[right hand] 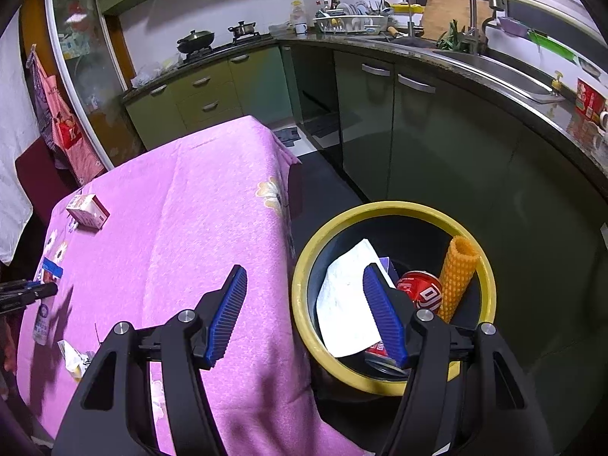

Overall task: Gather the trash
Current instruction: 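Carry the toothpaste tube over the bin and open the left gripper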

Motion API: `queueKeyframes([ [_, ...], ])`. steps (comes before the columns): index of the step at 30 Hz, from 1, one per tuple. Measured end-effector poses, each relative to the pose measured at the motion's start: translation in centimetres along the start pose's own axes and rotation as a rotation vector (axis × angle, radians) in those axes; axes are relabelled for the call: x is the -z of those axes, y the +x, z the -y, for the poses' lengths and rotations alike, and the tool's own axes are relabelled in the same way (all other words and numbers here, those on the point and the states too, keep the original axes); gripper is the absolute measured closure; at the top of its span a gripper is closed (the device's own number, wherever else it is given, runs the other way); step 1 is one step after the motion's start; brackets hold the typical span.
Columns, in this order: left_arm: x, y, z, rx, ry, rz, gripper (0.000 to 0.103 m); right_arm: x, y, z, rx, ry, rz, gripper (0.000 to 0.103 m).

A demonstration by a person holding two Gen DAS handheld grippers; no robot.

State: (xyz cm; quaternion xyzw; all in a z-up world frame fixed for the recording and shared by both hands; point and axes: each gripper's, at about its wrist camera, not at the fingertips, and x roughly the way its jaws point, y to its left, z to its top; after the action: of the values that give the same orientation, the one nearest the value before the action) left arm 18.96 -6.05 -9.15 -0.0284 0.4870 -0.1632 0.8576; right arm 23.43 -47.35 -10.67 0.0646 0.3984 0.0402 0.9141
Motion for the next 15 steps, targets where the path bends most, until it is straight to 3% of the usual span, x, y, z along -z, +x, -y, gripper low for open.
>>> queueKeyframes([
  [5,-3.0,-0.9,4.5,0.088,0.121,0.013,0.078,0.2,-0.8,1.0,0.014,0.016,0.013,0.040],
  [10,-7.1,0.0,11.8,0.198,0.287,-0.013,0.078,0.5,-2.7,3.2,0.043,0.055,0.048,0.040],
  [15,-10.4,3.7,20.1,0.333,0.414,-0.098,0.078,1.5,-4.5,6.1,0.076,0.106,0.075,0.040],
])
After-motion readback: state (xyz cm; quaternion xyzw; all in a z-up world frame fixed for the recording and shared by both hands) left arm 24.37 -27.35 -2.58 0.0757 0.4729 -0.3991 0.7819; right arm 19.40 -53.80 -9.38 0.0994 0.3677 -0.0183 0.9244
